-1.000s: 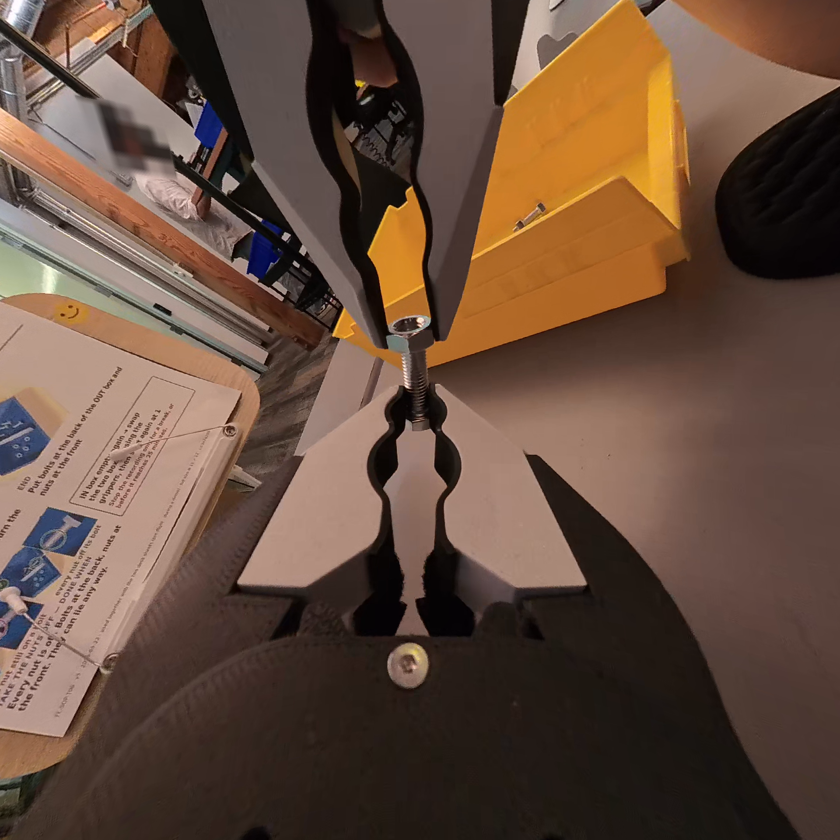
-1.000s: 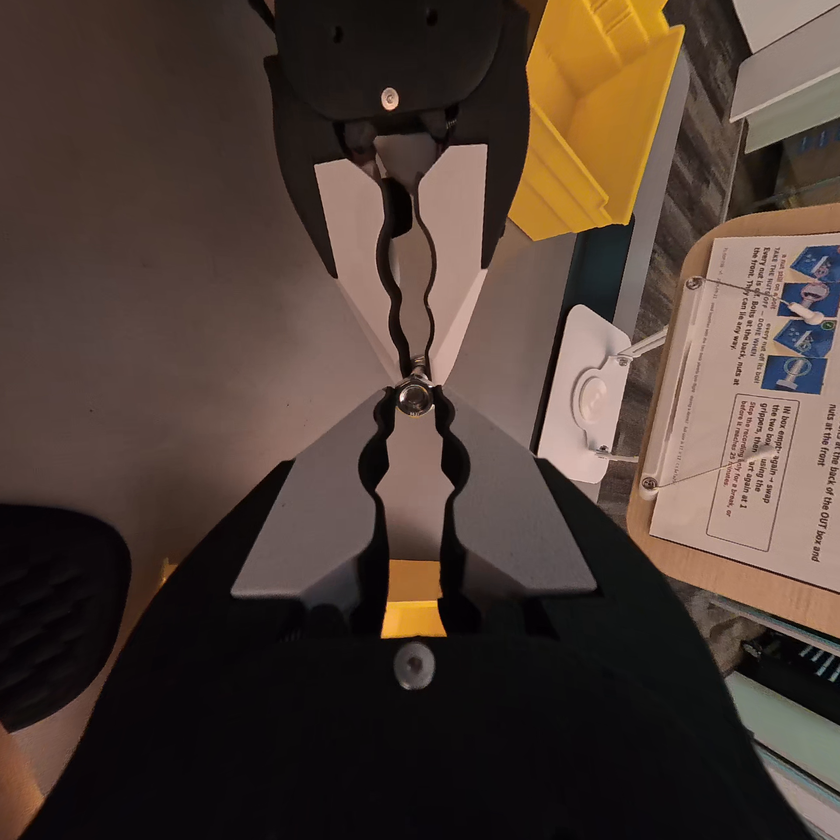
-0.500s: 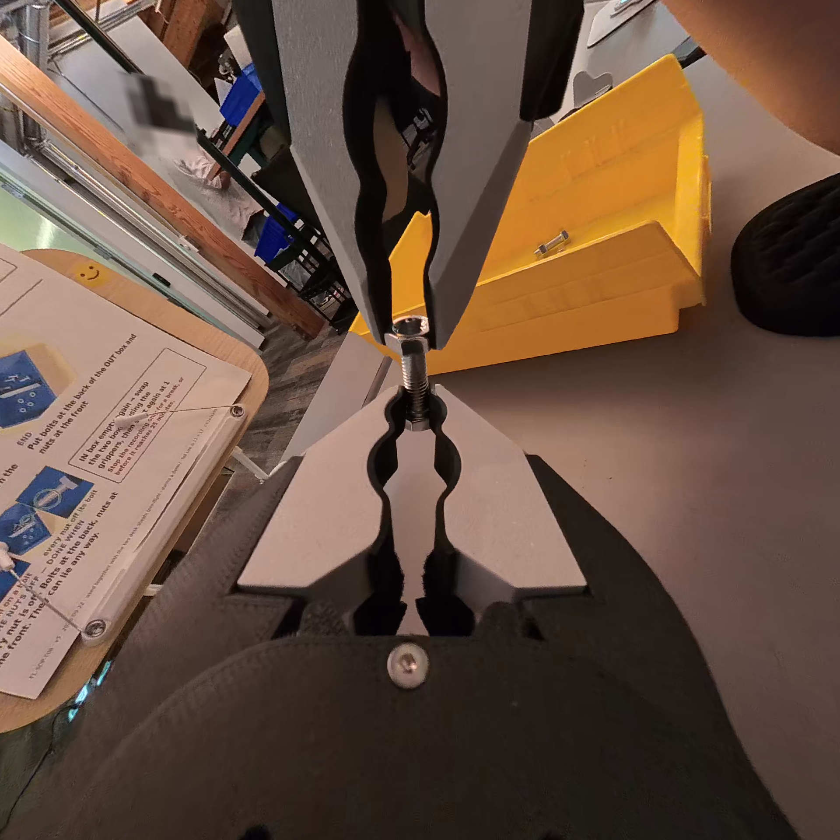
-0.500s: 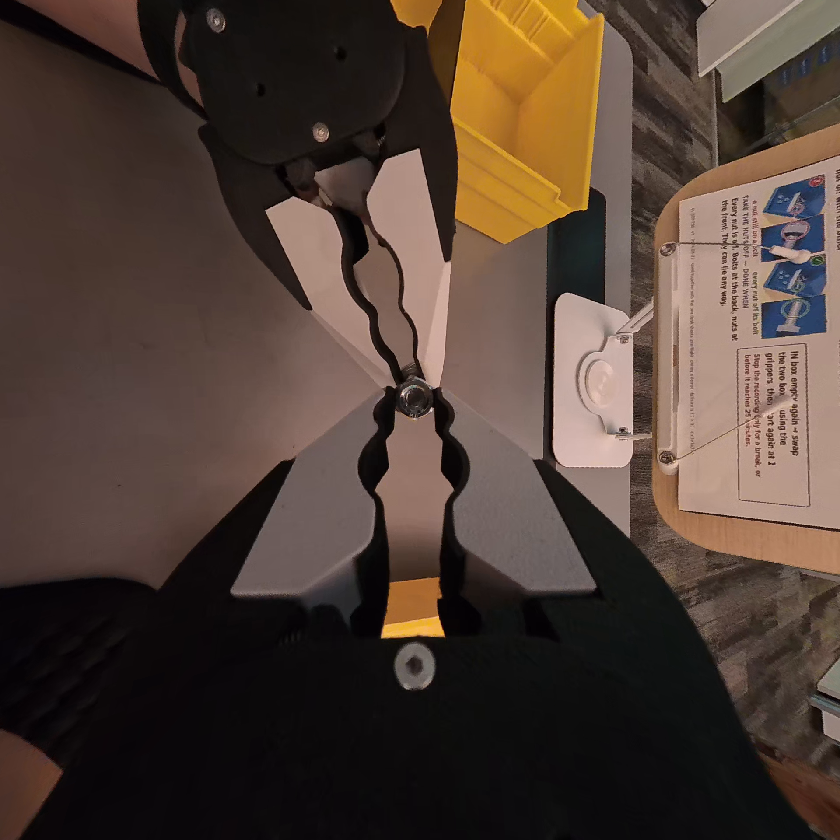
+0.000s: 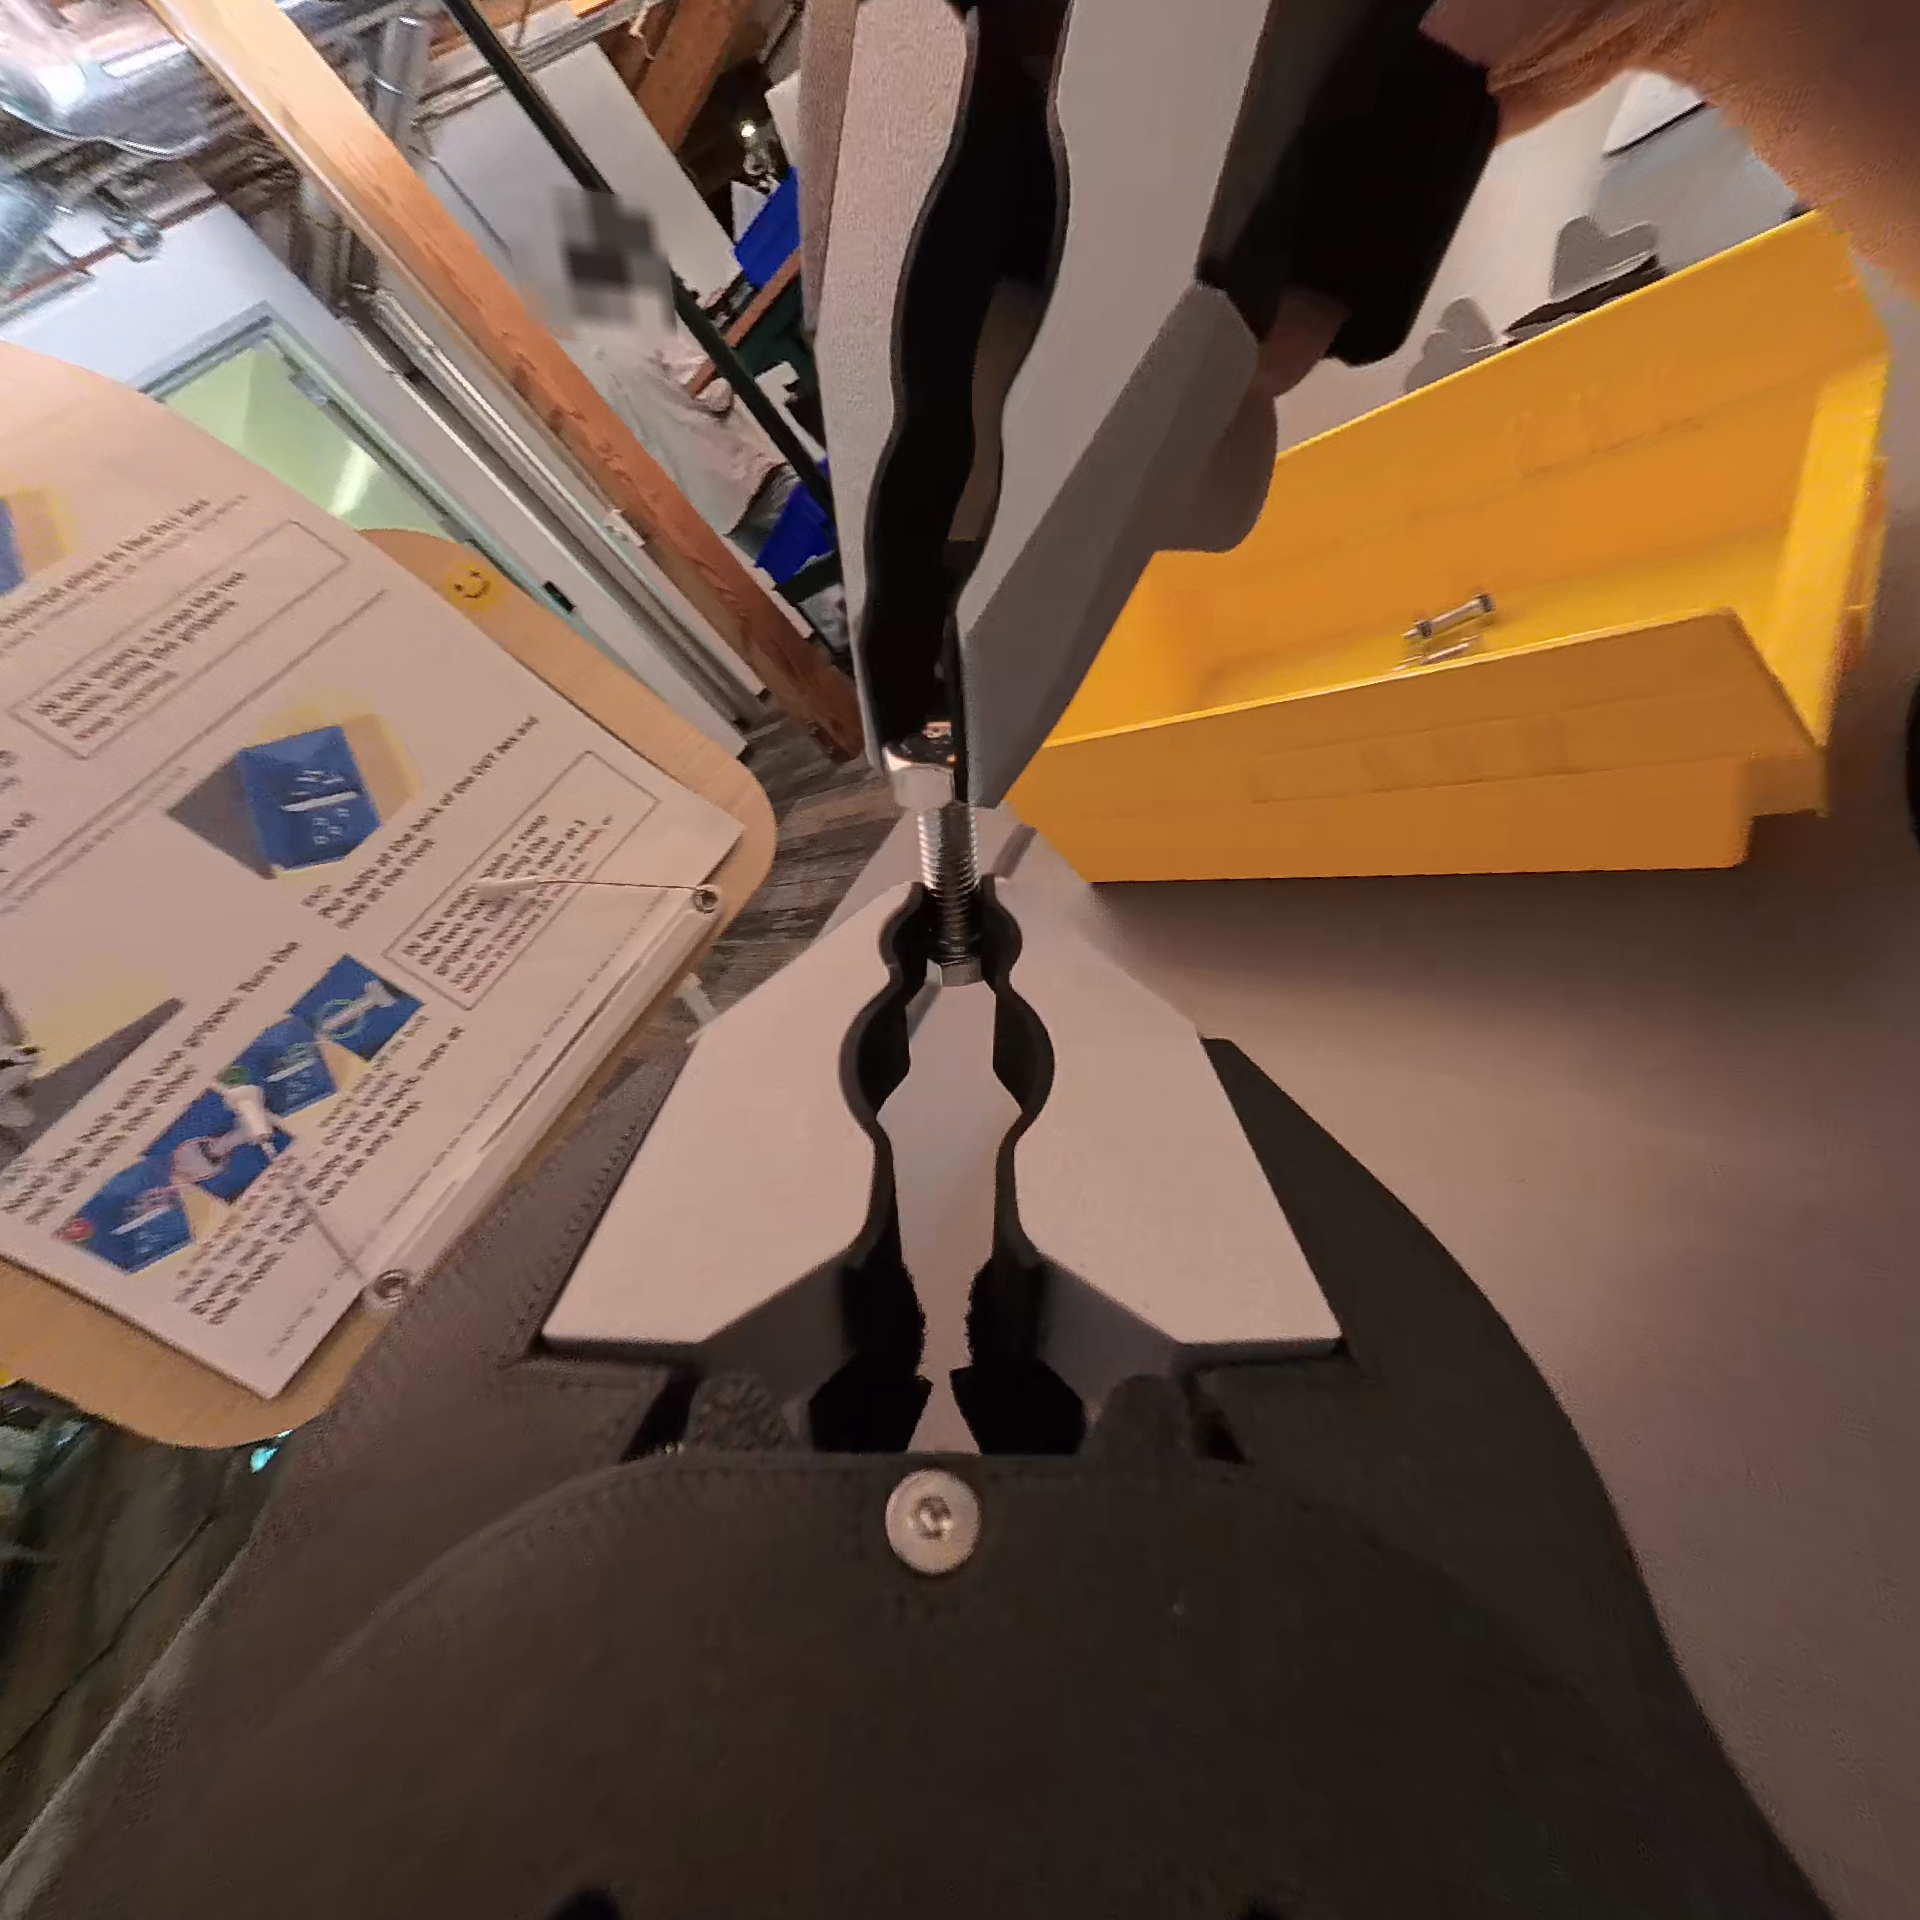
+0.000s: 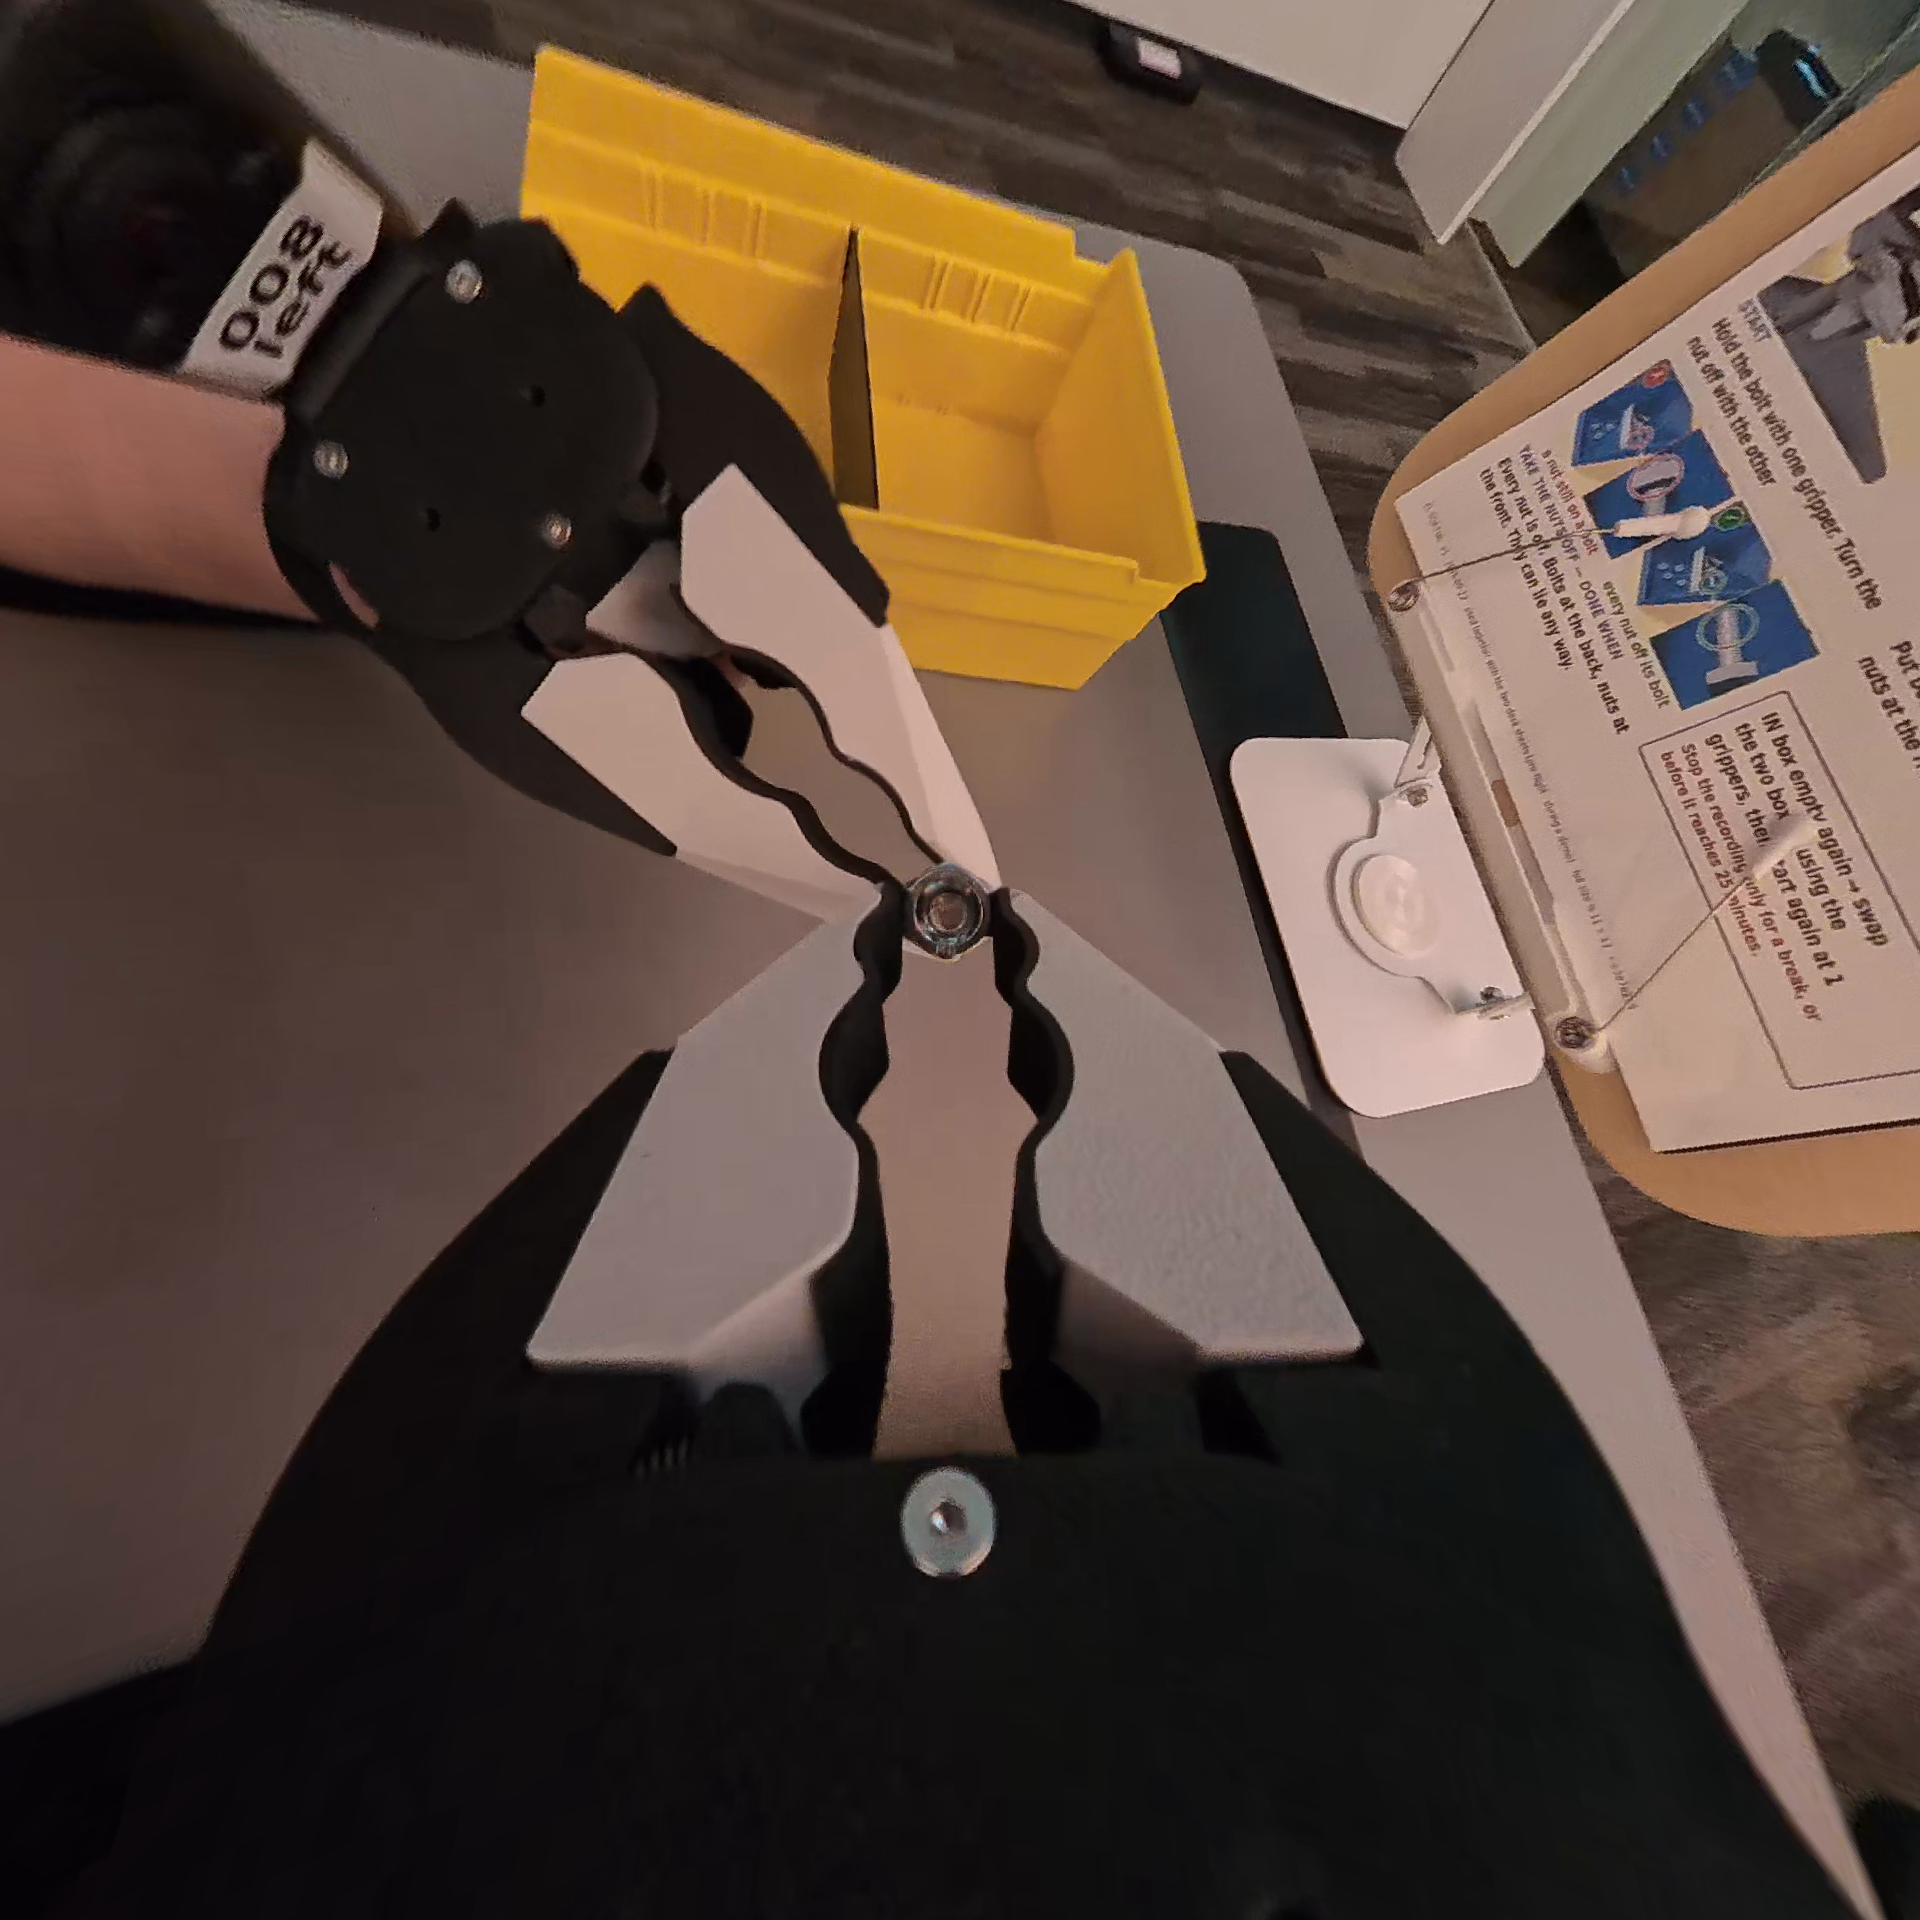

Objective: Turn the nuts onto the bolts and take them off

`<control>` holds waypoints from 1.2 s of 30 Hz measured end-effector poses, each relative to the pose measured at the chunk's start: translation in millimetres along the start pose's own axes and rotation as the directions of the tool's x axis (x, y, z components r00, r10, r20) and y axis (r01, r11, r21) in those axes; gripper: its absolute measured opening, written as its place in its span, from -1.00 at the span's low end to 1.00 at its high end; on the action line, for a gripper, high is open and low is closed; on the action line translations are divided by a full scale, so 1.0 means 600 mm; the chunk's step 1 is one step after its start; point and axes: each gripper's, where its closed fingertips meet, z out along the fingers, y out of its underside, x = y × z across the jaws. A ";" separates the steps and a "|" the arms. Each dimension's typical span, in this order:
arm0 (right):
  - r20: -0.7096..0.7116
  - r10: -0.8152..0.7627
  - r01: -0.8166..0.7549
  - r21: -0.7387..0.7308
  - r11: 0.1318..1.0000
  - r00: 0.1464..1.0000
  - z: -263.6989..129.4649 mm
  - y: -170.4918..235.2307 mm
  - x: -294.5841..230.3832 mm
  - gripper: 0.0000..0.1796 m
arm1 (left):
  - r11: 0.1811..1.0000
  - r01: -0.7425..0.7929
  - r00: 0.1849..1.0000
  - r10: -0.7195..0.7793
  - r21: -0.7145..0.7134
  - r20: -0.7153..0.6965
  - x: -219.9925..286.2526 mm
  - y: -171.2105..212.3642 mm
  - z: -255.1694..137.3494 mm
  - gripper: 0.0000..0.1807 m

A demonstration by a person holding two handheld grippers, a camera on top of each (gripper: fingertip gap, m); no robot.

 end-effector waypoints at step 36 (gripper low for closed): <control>0.045 0.214 -0.218 0.158 0.963 0.976 -0.003 -0.043 0.014 -0.83 | 0.997 -0.068 0.986 0.071 -0.021 0.152 -0.043 -0.019 -0.021 -0.92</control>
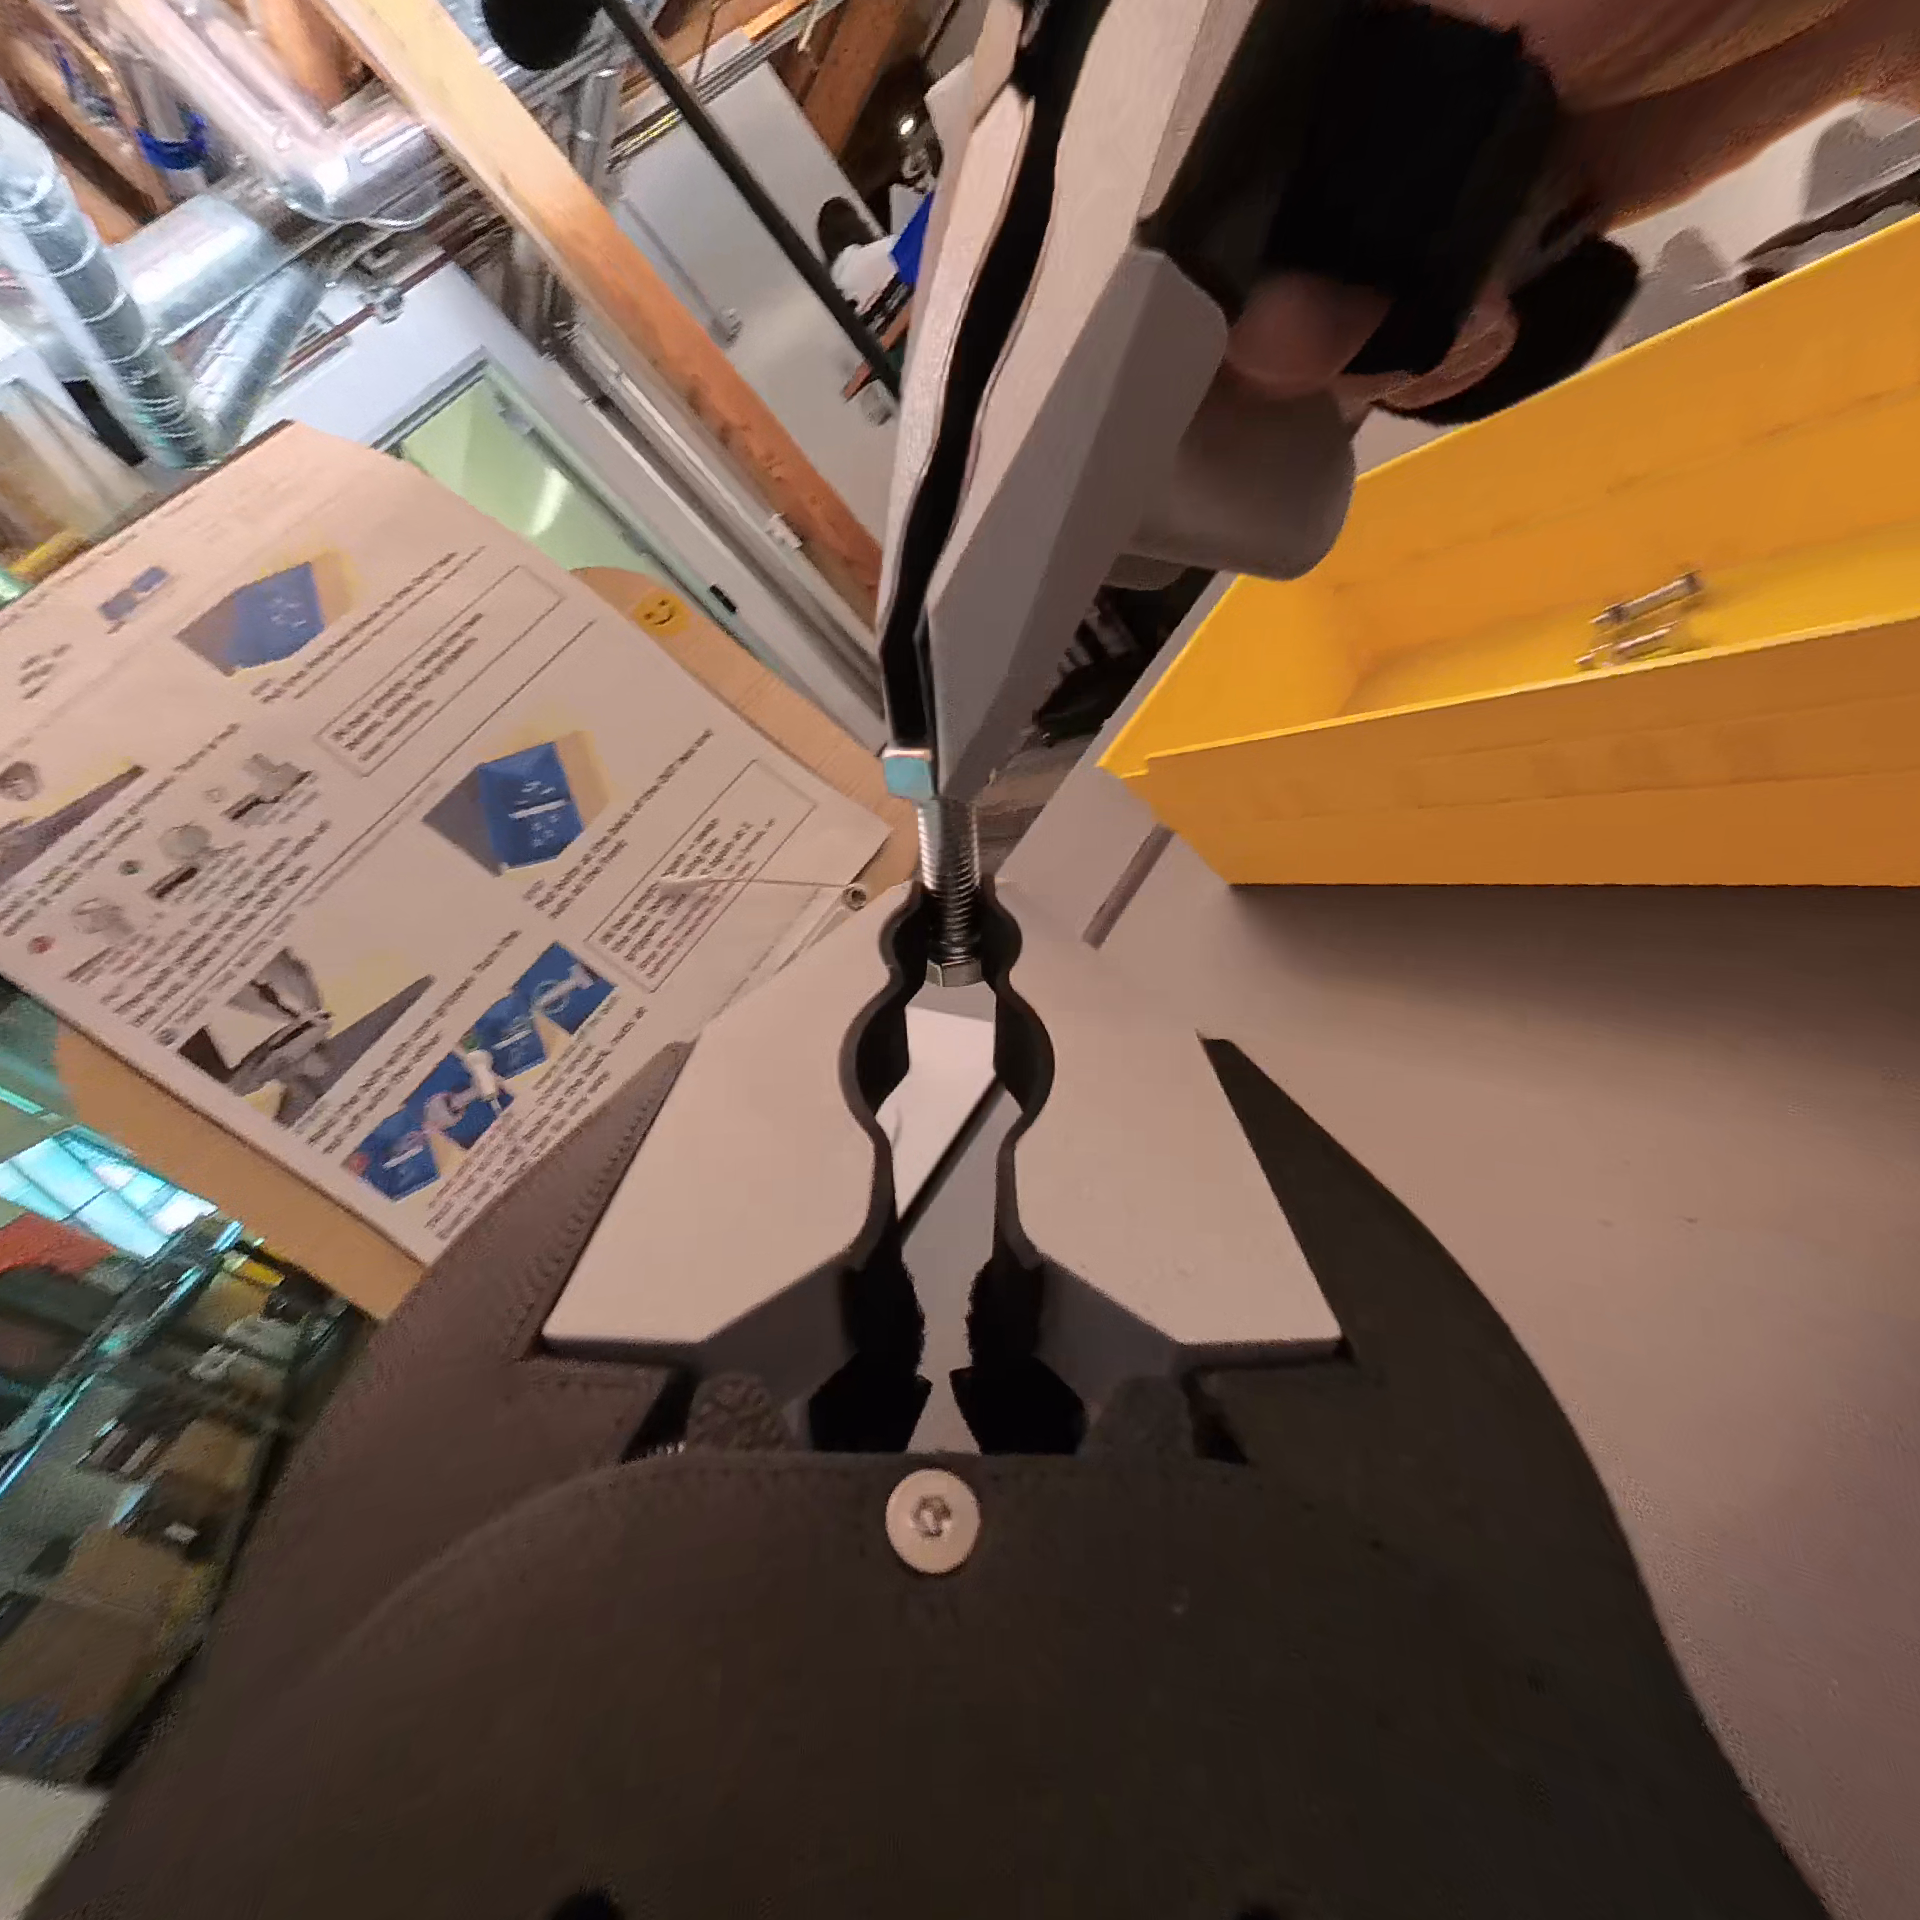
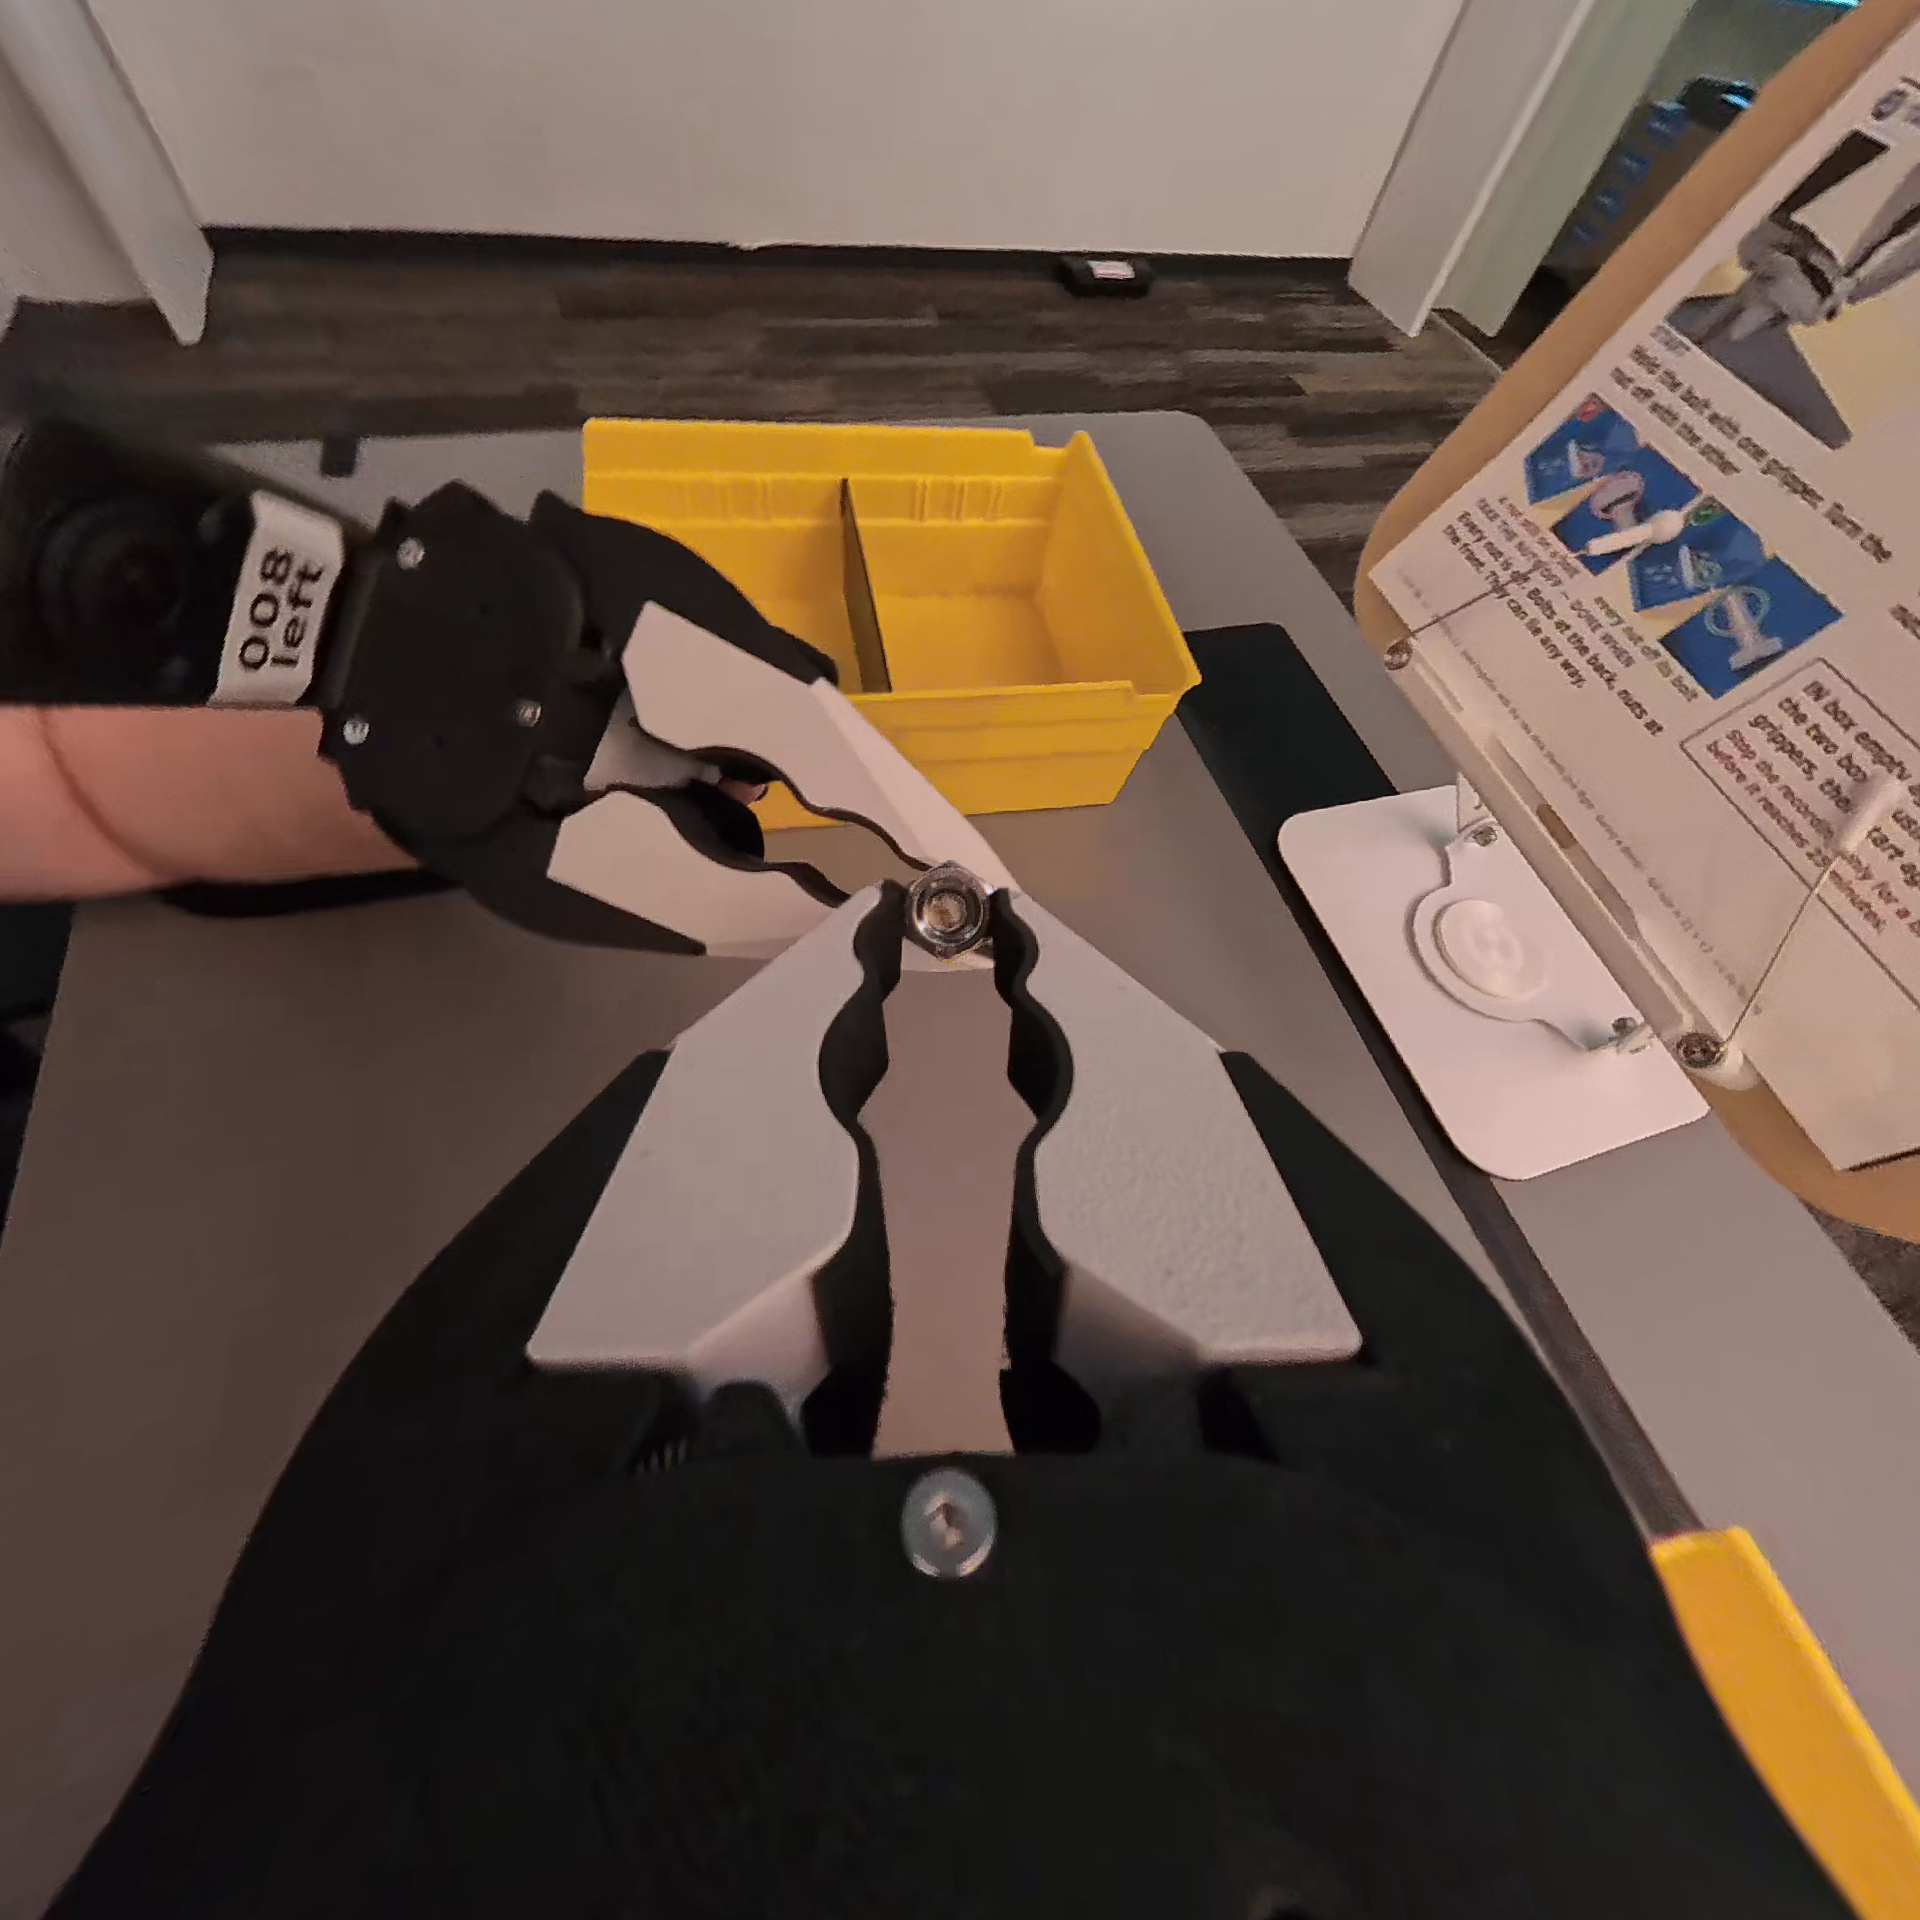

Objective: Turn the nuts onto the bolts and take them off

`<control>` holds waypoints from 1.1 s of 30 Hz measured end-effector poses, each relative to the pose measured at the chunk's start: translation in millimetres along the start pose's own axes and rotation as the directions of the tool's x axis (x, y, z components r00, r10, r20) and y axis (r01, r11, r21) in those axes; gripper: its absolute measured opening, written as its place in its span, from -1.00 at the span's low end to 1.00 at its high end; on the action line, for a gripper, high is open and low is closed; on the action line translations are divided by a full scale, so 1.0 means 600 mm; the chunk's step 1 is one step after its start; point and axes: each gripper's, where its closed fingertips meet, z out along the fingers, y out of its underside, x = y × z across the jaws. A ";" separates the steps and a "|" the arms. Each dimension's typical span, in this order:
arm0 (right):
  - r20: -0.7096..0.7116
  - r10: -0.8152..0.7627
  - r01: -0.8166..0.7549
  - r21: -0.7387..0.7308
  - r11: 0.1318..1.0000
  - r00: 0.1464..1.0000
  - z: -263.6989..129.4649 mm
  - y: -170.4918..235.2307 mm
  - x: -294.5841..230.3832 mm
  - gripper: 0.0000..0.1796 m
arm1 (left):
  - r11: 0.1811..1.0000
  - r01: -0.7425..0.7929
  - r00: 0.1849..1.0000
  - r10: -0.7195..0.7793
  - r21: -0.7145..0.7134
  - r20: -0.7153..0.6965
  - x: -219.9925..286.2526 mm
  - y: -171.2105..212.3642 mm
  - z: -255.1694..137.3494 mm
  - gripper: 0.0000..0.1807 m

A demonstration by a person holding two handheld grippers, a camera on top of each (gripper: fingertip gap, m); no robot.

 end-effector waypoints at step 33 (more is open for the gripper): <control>-0.026 0.031 -0.031 -0.002 1.000 0.999 0.020 0.009 0.015 -0.73 | 0.981 0.196 0.977 -0.196 -0.011 -0.086 0.003 0.009 0.007 -0.91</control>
